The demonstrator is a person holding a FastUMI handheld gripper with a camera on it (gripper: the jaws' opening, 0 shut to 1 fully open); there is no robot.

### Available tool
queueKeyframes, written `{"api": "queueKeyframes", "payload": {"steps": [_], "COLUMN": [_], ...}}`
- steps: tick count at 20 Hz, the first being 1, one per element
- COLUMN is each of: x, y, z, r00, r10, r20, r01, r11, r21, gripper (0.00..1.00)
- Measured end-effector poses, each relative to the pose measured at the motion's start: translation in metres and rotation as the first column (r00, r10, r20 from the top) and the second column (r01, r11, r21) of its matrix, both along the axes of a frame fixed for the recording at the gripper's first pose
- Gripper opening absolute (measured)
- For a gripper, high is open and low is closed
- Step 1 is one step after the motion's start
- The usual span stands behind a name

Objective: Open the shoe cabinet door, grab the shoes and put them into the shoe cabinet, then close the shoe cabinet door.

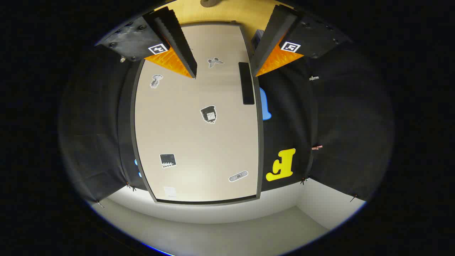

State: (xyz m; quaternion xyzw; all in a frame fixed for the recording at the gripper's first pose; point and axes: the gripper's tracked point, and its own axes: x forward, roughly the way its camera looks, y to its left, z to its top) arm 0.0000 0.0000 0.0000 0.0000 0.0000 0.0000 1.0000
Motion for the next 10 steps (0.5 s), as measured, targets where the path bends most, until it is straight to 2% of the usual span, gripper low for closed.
{"api": "queueKeyframes", "payload": {"steps": [3,10], "x": [-0.0047,-0.0061], "y": [0.0015,0.009], "z": [0.0014,0.0006], "r00": [1.0,1.0], "r10": [-0.004,0.009], "r20": [-0.001,-0.017], "r01": [0.004,-0.009], "r11": [0.999,1.0], "r21": [-0.038,-0.019], "gripper": [0.99,0.99]}}
